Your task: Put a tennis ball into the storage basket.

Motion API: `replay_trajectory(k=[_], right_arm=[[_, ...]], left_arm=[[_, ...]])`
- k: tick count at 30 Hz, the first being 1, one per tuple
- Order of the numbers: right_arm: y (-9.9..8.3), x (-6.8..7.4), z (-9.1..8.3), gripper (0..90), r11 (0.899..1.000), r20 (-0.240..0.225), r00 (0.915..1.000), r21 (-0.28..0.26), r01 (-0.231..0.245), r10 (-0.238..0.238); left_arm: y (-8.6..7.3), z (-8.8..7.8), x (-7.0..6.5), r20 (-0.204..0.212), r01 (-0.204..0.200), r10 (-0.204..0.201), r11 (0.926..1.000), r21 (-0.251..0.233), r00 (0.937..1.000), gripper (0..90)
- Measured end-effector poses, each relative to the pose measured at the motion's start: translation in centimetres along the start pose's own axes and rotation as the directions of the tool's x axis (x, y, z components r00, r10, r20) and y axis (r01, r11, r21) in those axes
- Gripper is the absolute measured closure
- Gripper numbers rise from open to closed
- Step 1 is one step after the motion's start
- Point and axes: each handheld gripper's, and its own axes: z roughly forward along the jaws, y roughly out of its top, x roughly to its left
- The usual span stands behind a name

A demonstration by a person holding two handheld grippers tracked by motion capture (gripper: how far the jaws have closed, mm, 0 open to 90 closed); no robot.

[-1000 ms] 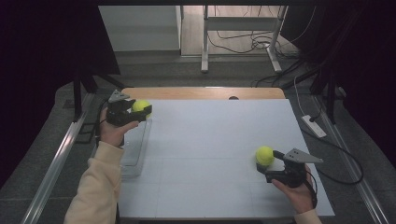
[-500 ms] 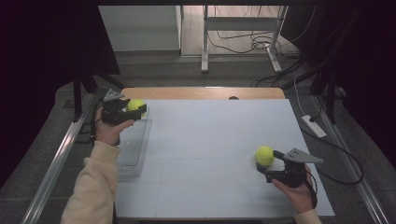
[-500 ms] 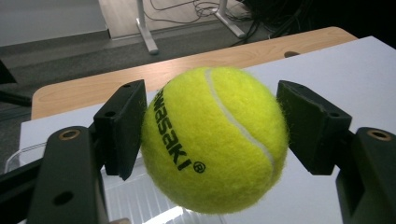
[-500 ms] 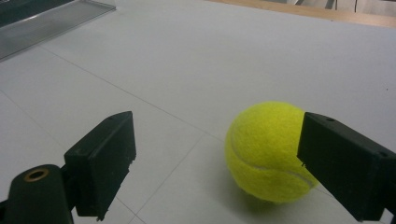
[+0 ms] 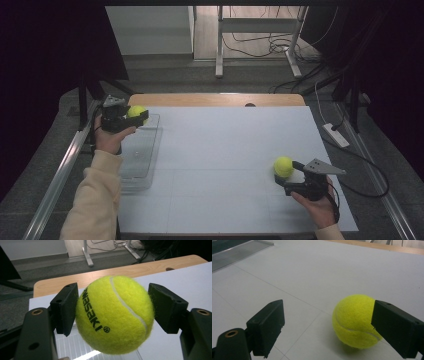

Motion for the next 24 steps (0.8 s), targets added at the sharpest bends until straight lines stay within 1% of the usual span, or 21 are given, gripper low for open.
replay_trajectory(k=[15, 17, 24], right_arm=[[0.0, 0.0, 0.0, 11.4, 1.000, 0.001, 1.0000, 0.001, -0.001, 0.001], [0.0, 0.0, 0.0, 11.5, 1.000, 0.002, 1.0000, 0.002, 0.000, 0.000], [0.0, 0.0, 0.0, 11.5, 1.000, 0.002, 1.0000, 0.002, 0.000, 0.000]], left_arm=[[0.1, 0.1, 1.5, -0.043, 0.012, -0.012, 0.9998, 0.014, 0.9990, 28.6], [0.0, 0.2, 1.8, -0.052, 0.018, -0.017, 0.9997, 0.015, 0.9985, 28.6], [-0.4, 0.2, 2.3, -0.067, 0.031, -0.030, 0.9995, 0.012, 0.9973, 28.6]])
